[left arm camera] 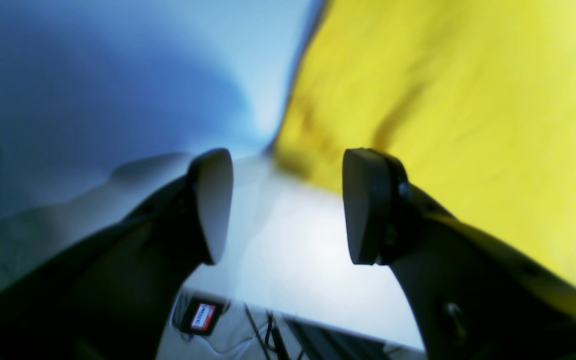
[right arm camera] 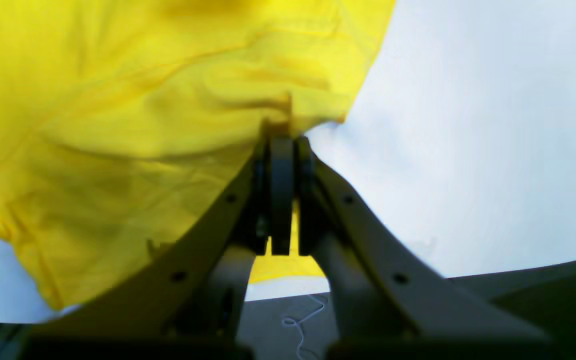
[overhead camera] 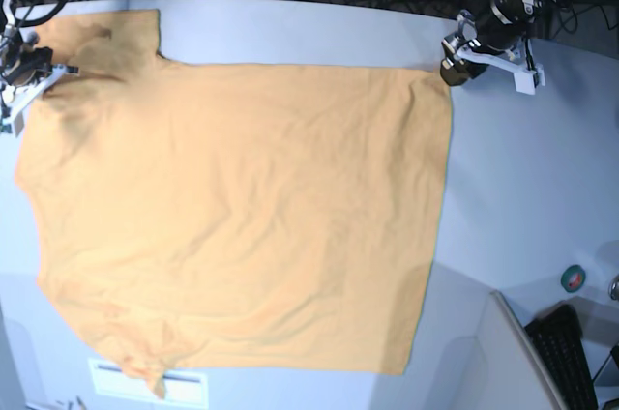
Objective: Layout the t-shirt on the table in an organized manner, then fold the t-shirt properly
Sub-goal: 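Hold the shirt corners with both grippers, keeping it stretched flat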
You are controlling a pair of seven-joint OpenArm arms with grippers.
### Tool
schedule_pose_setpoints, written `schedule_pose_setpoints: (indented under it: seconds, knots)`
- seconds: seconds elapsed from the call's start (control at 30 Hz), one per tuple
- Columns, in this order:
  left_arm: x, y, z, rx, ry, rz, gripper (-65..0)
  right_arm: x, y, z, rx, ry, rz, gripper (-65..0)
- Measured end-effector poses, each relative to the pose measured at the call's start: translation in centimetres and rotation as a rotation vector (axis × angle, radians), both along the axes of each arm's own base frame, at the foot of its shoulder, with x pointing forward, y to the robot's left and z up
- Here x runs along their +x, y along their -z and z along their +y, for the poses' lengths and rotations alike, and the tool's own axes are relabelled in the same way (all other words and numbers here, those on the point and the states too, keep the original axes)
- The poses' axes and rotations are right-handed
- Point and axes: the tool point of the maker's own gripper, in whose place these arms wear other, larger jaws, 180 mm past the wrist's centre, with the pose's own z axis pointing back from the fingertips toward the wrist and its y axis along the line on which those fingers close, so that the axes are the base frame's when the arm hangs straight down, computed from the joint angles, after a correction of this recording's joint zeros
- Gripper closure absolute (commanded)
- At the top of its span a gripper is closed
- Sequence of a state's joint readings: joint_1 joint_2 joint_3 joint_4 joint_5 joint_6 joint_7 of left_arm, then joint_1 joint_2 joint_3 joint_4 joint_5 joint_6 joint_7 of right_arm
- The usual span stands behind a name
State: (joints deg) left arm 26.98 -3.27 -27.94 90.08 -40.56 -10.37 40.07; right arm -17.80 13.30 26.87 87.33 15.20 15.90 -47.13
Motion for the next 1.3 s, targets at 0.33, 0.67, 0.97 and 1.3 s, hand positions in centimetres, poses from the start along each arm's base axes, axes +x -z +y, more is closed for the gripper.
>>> schedule_pose_setpoints:
  seconds: [0.33,0.67,0.97,1.3]
  knots:
    - [-0.5,1.9,-2.1,-0.084,-0.015,0.006,-32.9,0.0,0.0,-0.1,-0.002,0.0,0.0,0.0]
    - [0.9,1.8,-3.3,-0.117,-0.026,-0.019,-32.9,-1.2,0.5,-0.1,-0.002,0.001,0.027,0.0]
    - [1.7,1.4,-1.7,-0.112,-0.111,-0.049,-32.9,-0.9,0.4,-0.1,-0.003,0.001,0.018,0.0]
    - [-1.3,0.1,-1.4,-0.07,-0.075,-0.047,-32.9,-0.9,0.4,-0.1,-0.004,0.0,0.018,0.0]
